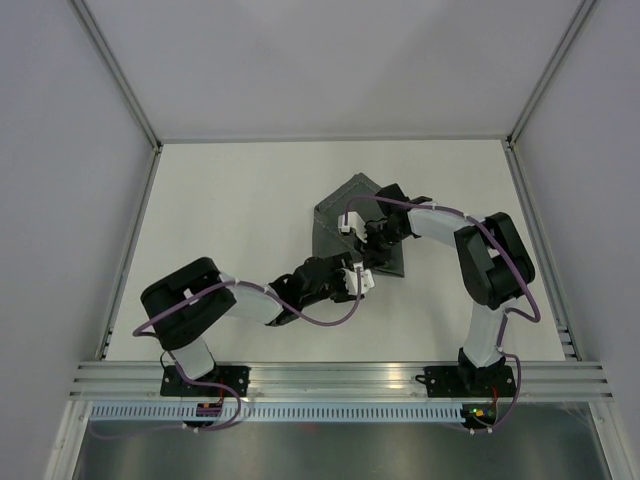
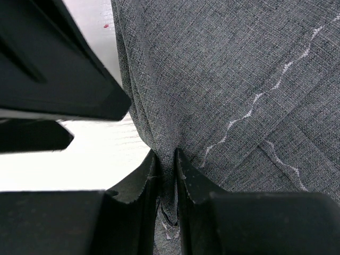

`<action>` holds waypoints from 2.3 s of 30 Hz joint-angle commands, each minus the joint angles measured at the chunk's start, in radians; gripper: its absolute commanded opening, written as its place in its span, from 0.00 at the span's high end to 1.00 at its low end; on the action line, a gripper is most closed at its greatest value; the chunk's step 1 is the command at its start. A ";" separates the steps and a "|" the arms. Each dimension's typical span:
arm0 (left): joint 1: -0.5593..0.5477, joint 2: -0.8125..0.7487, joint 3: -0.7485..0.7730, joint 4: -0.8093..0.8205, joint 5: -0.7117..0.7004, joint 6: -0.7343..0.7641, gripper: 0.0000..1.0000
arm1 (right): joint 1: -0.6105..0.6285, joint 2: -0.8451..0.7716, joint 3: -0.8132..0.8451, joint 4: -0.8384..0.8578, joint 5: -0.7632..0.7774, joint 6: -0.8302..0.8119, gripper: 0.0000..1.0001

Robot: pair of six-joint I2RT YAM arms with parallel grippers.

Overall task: Fold the napkin, place the utensils inside, and roll it up
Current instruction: Roll the napkin with the utensil

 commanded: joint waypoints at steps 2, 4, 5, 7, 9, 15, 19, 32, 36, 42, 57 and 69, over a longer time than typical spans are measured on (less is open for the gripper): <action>-0.004 0.036 0.041 -0.051 0.038 0.116 0.29 | -0.005 0.097 -0.076 -0.187 0.078 -0.038 0.86; -0.006 0.056 0.053 -0.054 0.021 0.149 0.29 | -0.010 0.098 -0.076 -0.191 0.081 -0.042 0.86; -0.006 0.072 0.056 -0.054 0.016 0.160 0.29 | -0.010 0.097 -0.076 -0.191 0.083 -0.042 0.86; -0.006 0.087 0.070 -0.047 0.012 0.195 0.29 | -0.014 0.097 -0.075 -0.194 0.083 -0.044 0.86; -0.004 0.107 0.078 -0.050 -0.022 0.218 0.29 | -0.014 0.097 -0.075 -0.197 0.083 -0.045 0.86; -0.004 0.144 0.119 -0.119 -0.053 0.303 0.31 | -0.021 0.103 -0.073 -0.205 0.084 -0.055 0.86; -0.003 0.151 0.145 -0.215 -0.042 0.314 0.38 | -0.030 0.110 -0.075 -0.211 0.086 -0.064 0.87; -0.003 0.184 0.207 -0.364 -0.010 0.305 0.78 | -0.036 0.123 -0.056 -0.237 0.077 -0.073 0.87; -0.001 0.182 0.239 -0.432 0.041 0.271 0.90 | -0.036 0.110 -0.058 -0.237 0.073 -0.068 0.87; 0.013 0.179 0.286 -0.515 0.101 0.203 0.98 | -0.039 0.077 -0.064 -0.242 0.060 -0.059 0.84; 0.046 0.178 0.383 -0.722 0.256 0.042 0.98 | -0.059 -0.051 -0.101 -0.217 0.027 0.004 0.43; 0.060 0.176 0.378 -0.732 0.325 -0.002 0.98 | -0.134 -0.132 -0.086 -0.202 -0.028 0.060 0.34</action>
